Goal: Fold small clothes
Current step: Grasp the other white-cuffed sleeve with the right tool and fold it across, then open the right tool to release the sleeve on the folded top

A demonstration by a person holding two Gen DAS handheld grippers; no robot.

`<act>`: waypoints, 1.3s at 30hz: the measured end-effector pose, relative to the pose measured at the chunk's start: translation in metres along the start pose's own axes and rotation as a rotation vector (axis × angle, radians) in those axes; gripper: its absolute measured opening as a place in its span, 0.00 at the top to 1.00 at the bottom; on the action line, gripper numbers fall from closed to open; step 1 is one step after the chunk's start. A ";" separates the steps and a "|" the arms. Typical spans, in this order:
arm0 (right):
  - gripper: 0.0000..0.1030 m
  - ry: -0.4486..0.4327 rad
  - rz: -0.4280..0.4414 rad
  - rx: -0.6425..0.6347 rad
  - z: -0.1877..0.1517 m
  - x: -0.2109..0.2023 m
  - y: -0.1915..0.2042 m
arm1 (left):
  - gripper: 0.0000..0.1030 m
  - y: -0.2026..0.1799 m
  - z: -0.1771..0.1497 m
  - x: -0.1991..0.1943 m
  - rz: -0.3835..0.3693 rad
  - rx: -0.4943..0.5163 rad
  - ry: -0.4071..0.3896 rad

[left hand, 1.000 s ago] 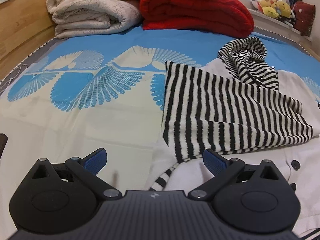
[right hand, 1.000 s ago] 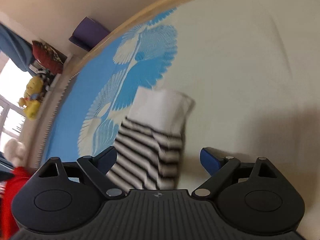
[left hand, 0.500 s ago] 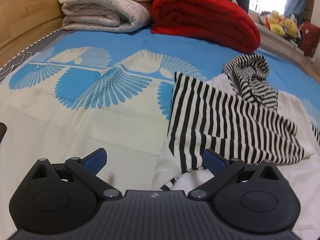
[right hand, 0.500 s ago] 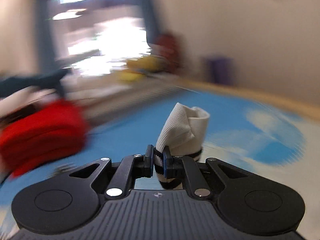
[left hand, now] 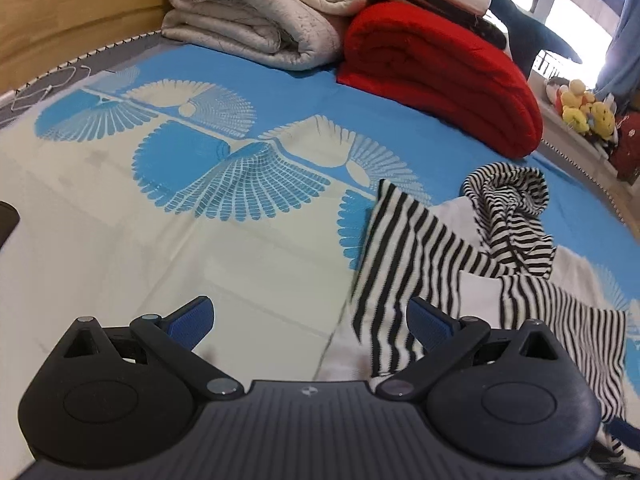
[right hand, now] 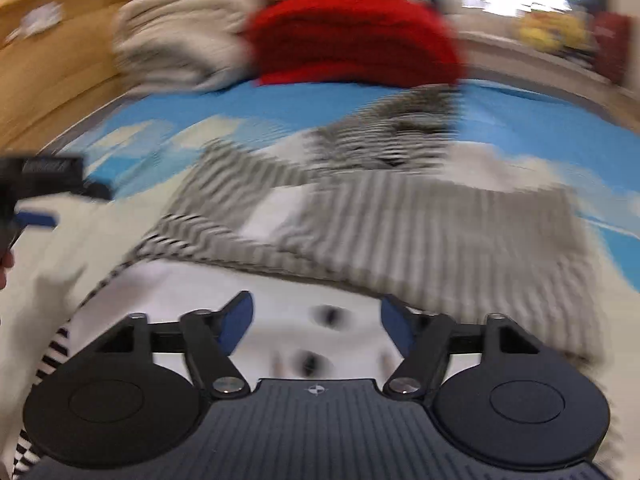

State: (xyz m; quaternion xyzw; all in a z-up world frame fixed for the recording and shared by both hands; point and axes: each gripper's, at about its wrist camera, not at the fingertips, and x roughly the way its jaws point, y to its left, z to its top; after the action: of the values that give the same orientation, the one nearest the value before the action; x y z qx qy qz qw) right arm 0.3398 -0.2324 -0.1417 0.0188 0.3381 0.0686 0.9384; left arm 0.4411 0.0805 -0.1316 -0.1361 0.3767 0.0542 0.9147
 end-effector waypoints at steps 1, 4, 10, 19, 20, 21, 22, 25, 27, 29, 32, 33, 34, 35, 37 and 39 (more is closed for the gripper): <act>0.24 -0.032 -0.039 0.039 -0.002 -0.019 -0.015 | 0.00 -0.003 -0.001 -0.001 -0.005 0.007 -0.001; 0.17 -0.115 -0.142 0.145 -0.018 -0.062 -0.037 | 0.00 -0.016 -0.007 -0.005 -0.001 0.067 -0.016; 0.17 -0.157 -0.194 0.204 -0.038 -0.058 -0.050 | 0.00 -0.044 -0.031 -0.012 0.029 0.223 -0.050; 0.17 -0.134 -0.226 0.154 -0.030 -0.042 -0.053 | 0.00 -0.056 -0.040 0.001 0.016 0.296 -0.017; 0.17 -0.124 -0.217 0.167 -0.030 -0.040 -0.055 | 0.00 -0.055 -0.041 0.001 0.012 0.293 -0.010; 0.17 -0.115 -0.211 0.177 -0.030 -0.039 -0.055 | 0.00 -0.054 -0.041 0.001 0.008 0.289 -0.003; 0.17 -0.109 -0.206 0.183 -0.030 -0.038 -0.055 | 0.00 -0.053 -0.040 0.001 0.005 0.284 -0.001; 0.17 -0.103 -0.195 0.197 -0.030 -0.038 -0.055 | 0.00 -0.051 -0.039 -0.001 0.007 0.277 -0.007; 0.17 -0.103 -0.194 0.202 -0.031 -0.038 -0.054 | 0.00 -0.050 -0.039 -0.003 0.007 0.273 -0.010; 0.16 -0.100 -0.193 0.205 -0.031 -0.038 -0.054 | 0.00 -0.049 -0.038 -0.003 0.007 0.270 -0.010; 0.16 -0.091 -0.190 0.220 -0.031 -0.037 -0.055 | 0.00 -0.047 -0.037 -0.004 0.013 0.266 -0.012; 0.16 -0.086 -0.187 0.226 -0.032 -0.036 -0.056 | 0.00 -0.047 -0.037 -0.004 0.013 0.264 -0.012; 0.17 -0.083 -0.186 0.231 -0.032 -0.036 -0.056 | 0.00 -0.047 -0.037 -0.004 0.013 0.262 -0.012; 0.17 -0.080 -0.185 0.236 -0.032 -0.036 -0.057 | 0.00 -0.047 -0.037 -0.004 0.014 0.261 -0.012; 0.17 -0.079 -0.186 0.235 -0.031 -0.035 -0.056 | 0.00 -0.047 -0.037 -0.004 0.014 0.264 -0.012; 0.17 -0.080 -0.187 0.229 -0.031 -0.035 -0.056 | 0.00 -0.048 -0.037 -0.004 0.013 0.270 -0.010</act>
State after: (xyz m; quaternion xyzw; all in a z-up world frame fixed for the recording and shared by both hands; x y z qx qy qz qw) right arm 0.2997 -0.2929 -0.1483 0.0969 0.3064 -0.0588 0.9451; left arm 0.4232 0.0241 -0.1443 -0.0089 0.3768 0.0097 0.9262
